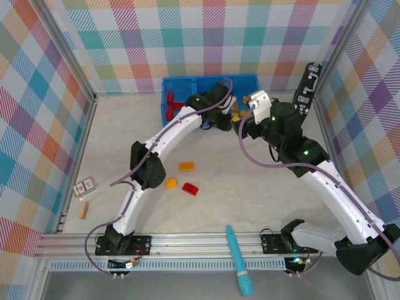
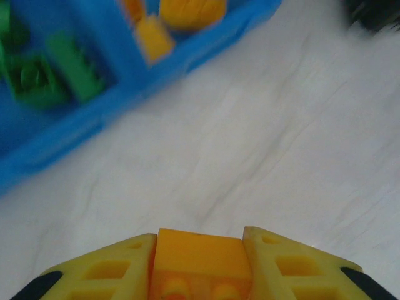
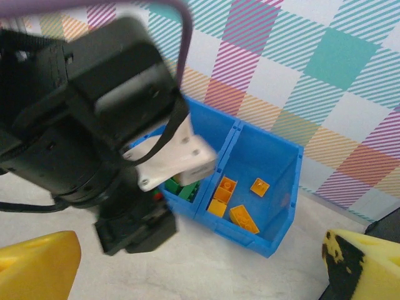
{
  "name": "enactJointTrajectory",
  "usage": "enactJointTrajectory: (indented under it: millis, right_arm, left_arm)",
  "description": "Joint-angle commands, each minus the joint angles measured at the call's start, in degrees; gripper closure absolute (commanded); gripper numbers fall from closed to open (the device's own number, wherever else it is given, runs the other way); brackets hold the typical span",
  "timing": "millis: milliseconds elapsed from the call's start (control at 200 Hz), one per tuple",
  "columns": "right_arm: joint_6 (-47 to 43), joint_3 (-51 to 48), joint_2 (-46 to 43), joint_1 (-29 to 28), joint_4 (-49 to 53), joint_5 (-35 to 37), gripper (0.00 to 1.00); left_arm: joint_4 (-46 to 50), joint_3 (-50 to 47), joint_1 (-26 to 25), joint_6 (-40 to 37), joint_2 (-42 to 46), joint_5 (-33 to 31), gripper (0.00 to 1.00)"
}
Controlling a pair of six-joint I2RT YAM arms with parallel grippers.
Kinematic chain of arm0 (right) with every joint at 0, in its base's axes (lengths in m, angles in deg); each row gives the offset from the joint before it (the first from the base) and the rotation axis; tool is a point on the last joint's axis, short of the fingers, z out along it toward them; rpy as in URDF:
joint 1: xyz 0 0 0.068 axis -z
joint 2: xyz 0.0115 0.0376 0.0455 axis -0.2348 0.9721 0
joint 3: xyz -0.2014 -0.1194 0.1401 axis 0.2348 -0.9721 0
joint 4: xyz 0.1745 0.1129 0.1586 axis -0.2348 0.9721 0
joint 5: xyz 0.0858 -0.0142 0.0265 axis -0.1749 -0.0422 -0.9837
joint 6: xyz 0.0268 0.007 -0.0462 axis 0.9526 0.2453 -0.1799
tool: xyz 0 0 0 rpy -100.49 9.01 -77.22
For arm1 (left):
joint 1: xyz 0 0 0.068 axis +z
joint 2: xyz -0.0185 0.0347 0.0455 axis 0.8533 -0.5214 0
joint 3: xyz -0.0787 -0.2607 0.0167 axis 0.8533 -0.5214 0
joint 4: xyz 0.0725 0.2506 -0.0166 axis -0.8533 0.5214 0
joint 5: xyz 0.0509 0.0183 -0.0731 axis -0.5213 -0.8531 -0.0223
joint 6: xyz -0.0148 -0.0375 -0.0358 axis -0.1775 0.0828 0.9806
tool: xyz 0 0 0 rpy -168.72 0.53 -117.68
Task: Sort the legos into containers by color
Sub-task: Place the lego in the container.
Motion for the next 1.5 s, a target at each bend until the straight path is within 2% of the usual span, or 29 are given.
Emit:
enactJointTrajectory:
  millis: [0,225,325,495,645,730,825,990,1160,1280,1380,1420,1495]
  right_arm:
    - [1.2,-0.6,-0.6,0.4,-2.2,0.6,0.01]
    - [1.3,-1.9,-1.1,1.1,-3.6,0.5,0.01]
    - [1.6,-2.4,-1.5,1.4,-3.9,0.5,0.01]
    - [2.1,-2.9,-2.3,1.9,-4.2,0.4,0.01]
    - [2.4,-3.6,-2.8,2.3,-4.4,0.4,0.01]
    - [2.6,-3.6,-2.9,2.4,-4.3,0.3,0.01]
    - [3.1,-3.9,-2.8,2.6,-4.7,-0.2,0.01]
    - [3.7,-3.7,-2.0,2.8,-4.6,-0.8,0.01]
    - [3.9,-3.8,-1.9,2.9,-5.0,-1.2,0.01]
    - [4.0,-3.9,-2.4,2.9,-5.1,-1.0,0.01]
    - [3.9,-4.2,-2.9,3.1,-5.4,-0.9,0.01]
    - [3.9,-4.1,-3.0,3.3,-5.5,-0.8,0.01]
    - [4.2,-4.0,-3.0,3.5,-5.1,-0.8,0.01]
  left_arm:
    - [-2.9,6.4,-1.0,5.2,-3.5,0.0,0.64]
    - [-31.0,0.5,-1.0,12.8,-3.1,-3.0,0.63]
    - [-41.2,1.2,-1.0,14.9,-6.3,-4.0,0.61]
    - [-50.8,4.6,-0.9,15.5,-13.7,-10.7,0.57]
    - [-54.8,6.8,-0.5,14.3,-17.9,-17.2,0.55]
    - [-56.3,6.9,-0.2,12.7,-18.7,-20.2,0.50]
    - [-57.1,6.9,0.8,12.8,-19.5,-20.3,0.46]
    - [-56.2,5.3,2.2,15.5,-19.1,-19.3,0.47]
    - [-56.1,1.5,2.2,11.5,-13.1,-16.3,0.47]
    - [-49.4,-2.0,2.2,6.0,-5.6,-14.7,0.45]
    - [-43.9,-10.8,2.6,0.6,4.0,-15.2,0.41]
    - [-39.9,-13.5,2.8,-0.8,7.8,-16.0,0.38]
    - [-26.7,-15.8,3.7,-1.4,13.9,-17.2,0.30]
